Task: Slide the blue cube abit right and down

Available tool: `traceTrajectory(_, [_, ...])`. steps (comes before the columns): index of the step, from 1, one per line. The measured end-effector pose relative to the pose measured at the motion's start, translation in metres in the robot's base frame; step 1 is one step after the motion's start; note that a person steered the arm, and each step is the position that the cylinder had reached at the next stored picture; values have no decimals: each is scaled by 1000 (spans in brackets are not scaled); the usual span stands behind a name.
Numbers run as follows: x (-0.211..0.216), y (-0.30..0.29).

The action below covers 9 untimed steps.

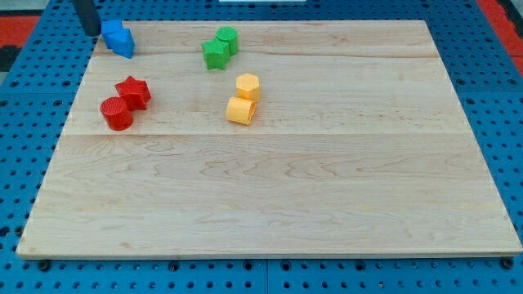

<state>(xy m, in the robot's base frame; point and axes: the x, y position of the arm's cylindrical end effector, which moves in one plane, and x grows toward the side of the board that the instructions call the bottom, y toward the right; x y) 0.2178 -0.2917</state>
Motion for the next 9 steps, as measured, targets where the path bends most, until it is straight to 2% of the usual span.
traceTrajectory(2, [10,4])
traceTrajectory(4, [26,38])
traceTrajectory(5, [23,17])
traceTrajectory(7, [-26,56])
traceTrajectory(8, [-1,63])
traceTrajectory(9, [5,63])
